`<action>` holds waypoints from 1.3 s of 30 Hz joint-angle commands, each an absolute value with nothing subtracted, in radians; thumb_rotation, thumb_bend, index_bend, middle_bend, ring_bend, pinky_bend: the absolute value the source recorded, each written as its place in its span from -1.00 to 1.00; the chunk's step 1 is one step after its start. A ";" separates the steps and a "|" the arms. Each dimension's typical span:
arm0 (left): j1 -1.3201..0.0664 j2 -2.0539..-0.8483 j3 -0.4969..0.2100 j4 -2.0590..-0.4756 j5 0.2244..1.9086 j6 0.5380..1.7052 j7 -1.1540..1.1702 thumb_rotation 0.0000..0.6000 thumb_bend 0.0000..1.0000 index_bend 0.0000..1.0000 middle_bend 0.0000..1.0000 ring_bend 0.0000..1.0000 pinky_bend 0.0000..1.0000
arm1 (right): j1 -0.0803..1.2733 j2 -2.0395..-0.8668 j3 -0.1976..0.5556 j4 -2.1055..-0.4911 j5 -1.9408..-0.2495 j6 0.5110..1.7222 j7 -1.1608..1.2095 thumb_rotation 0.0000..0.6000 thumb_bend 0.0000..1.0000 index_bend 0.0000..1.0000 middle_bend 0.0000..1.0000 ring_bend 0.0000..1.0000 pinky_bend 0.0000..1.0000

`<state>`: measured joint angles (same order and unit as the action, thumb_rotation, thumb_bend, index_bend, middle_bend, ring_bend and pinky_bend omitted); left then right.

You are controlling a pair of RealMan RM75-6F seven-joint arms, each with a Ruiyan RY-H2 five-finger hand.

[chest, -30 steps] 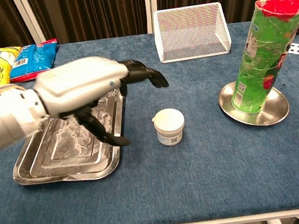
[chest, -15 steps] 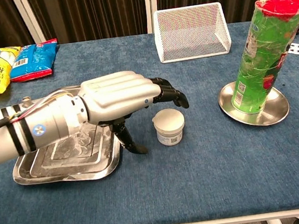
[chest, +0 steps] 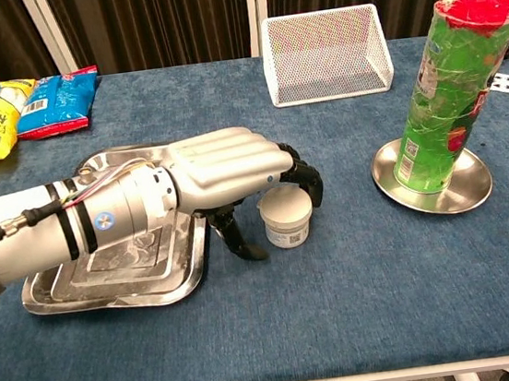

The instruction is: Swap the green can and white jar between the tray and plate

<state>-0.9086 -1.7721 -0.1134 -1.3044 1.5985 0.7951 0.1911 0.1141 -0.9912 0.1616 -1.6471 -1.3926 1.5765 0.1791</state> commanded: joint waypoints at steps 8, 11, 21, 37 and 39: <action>-0.929 -1.797 -0.089 -1.257 1.612 0.832 0.162 1.00 -0.56 -0.24 -0.23 -0.35 0.13 | 0.109 -0.995 0.168 -1.641 -1.396 1.567 0.182 1.00 -0.96 -1.00 -1.00 -1.00 -1.00; -0.930 -1.797 -0.086 -1.257 1.607 0.840 0.161 1.00 -0.49 -0.22 -0.20 -0.31 0.18 | 0.107 -0.996 0.170 -1.642 -1.397 1.565 0.179 1.00 -0.96 -1.00 -1.00 -1.00 -1.00; -0.879 -1.684 -0.060 -1.388 1.606 0.928 0.239 1.00 -0.43 -0.17 -0.16 -0.27 0.21 | 0.100 -0.992 0.178 -1.649 -1.400 1.566 0.175 1.00 -0.93 -1.00 -1.00 -1.00 -1.00; -0.705 -1.518 0.014 -1.430 1.483 1.010 0.268 1.00 -0.44 -0.17 -0.17 -0.28 0.17 | 0.119 -1.004 0.179 -1.690 -1.422 1.538 0.114 1.00 -0.93 -1.00 -1.00 -1.00 -1.00; -0.700 -1.537 0.013 -1.399 1.485 1.014 0.258 1.00 -0.43 -0.19 -0.20 -0.32 0.15 | 0.120 -1.002 0.179 -1.695 -1.422 1.535 0.105 1.00 -0.91 -1.00 -1.00 -1.00 -1.00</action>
